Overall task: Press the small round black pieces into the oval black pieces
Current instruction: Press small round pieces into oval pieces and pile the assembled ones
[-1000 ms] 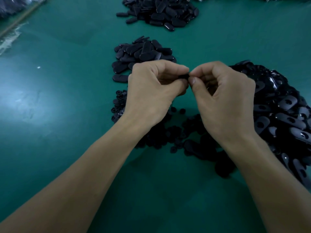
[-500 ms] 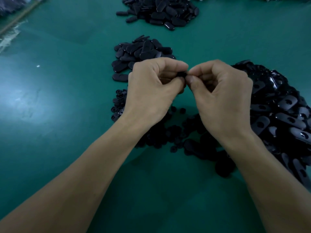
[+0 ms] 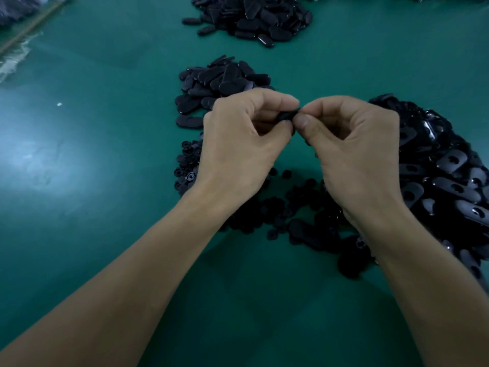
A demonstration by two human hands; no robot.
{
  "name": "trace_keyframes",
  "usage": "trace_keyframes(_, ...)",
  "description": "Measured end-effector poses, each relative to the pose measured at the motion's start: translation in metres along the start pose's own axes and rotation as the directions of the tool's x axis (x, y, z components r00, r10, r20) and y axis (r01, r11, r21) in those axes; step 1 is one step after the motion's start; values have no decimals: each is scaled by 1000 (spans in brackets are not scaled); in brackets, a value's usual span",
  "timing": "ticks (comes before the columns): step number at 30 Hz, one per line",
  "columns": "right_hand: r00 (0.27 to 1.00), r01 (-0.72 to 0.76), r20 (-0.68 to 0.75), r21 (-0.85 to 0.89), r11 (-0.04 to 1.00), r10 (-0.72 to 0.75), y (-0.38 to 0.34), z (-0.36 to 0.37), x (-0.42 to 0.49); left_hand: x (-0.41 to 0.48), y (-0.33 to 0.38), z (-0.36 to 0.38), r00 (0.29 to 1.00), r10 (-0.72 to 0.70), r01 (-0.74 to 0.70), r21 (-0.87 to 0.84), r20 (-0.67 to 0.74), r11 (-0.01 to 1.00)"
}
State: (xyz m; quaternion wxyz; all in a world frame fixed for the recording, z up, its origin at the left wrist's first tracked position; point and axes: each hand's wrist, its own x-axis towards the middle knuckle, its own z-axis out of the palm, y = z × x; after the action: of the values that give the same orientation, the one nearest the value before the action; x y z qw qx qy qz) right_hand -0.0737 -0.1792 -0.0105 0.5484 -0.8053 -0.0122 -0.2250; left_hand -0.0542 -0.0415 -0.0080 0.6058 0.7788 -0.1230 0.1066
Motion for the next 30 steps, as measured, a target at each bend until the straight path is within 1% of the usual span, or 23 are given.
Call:
trace_keyframes(8,999,42,15,-43,998,-41,-4,1,-3,1,-1,-1,1000,-13,13,-23,2,1000)
trace_keyframes(11,998,63,16,-90,994,-61,-8,1,-5,2,-1,-2,1000,-28,29,-40,3,999)
trace_keyframes(15,992,115,-21,-192,975,-121,-10,3,-7,1,-1,0,998,-53,54,-48,27,997)
trace_keyframes(17,991,121,-26,-211,970,-130,-10,4,-7,1,0,0,998,-60,62,-49,29,997)
trace_keyframes(20,994,102,-28,-184,978,-109,-8,5,-5,1,0,0,996,-86,87,-89,15,992)
trace_keyframes(25,999,1,-41,-52,999,-3,-4,5,-3,0,1,1,994,-105,109,-141,29,984)
trace_keyframes(30,997,-27,-78,15,1000,28,-4,8,-1,2,2,-1,985,-164,171,-297,50,940)
